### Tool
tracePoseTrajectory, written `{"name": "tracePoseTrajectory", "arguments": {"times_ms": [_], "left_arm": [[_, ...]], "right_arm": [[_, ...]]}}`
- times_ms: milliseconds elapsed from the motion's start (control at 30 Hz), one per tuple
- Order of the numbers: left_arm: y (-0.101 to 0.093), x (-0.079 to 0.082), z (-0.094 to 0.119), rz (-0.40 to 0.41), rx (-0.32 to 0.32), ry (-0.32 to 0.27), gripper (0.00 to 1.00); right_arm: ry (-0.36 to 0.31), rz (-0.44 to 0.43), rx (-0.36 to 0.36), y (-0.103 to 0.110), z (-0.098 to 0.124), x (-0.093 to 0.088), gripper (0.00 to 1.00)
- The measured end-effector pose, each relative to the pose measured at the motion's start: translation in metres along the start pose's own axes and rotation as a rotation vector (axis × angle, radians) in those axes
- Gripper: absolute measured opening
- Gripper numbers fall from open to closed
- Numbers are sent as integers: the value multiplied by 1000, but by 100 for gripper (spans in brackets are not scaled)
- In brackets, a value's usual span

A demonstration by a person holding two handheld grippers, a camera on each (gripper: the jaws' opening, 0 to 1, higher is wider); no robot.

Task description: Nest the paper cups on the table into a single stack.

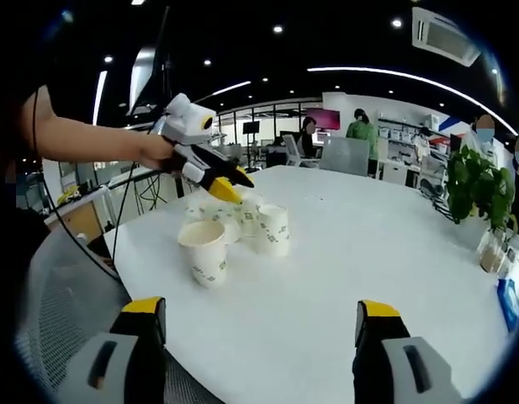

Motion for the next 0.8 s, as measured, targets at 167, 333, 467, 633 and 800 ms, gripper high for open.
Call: {"name": "tracePoseTrajectory", "arguments": {"times_ms": [167, 333, 467, 633, 800], "left_arm": [[7, 2, -11, 8, 16, -6, 49], [11, 5, -20, 12, 16, -2, 49], [15, 6, -28, 18, 15, 3, 49], [17, 4, -39, 7, 9, 21, 48], [19, 0, -49, 14, 5, 40, 48]], "right_arm": [[2, -3, -1, 0, 0, -1, 94], [3, -6, -3, -1, -1, -1, 94], [-1, -12, -4, -1, -1, 0, 94], [6, -11, -3, -1, -1, -2, 94], [14, -10, -4, -1, -1, -2, 94]]}}
Point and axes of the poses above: the point that each gripper's makers call its tool centre point, and the gripper's own axes: z roughly backward along the fingers, y roughly to its left, x roughly out of its top, the point moved 1 cm from there along z, roughly backward along the fingers, and after that the axes turned 15 degrees about z, right-handed, at the moved point
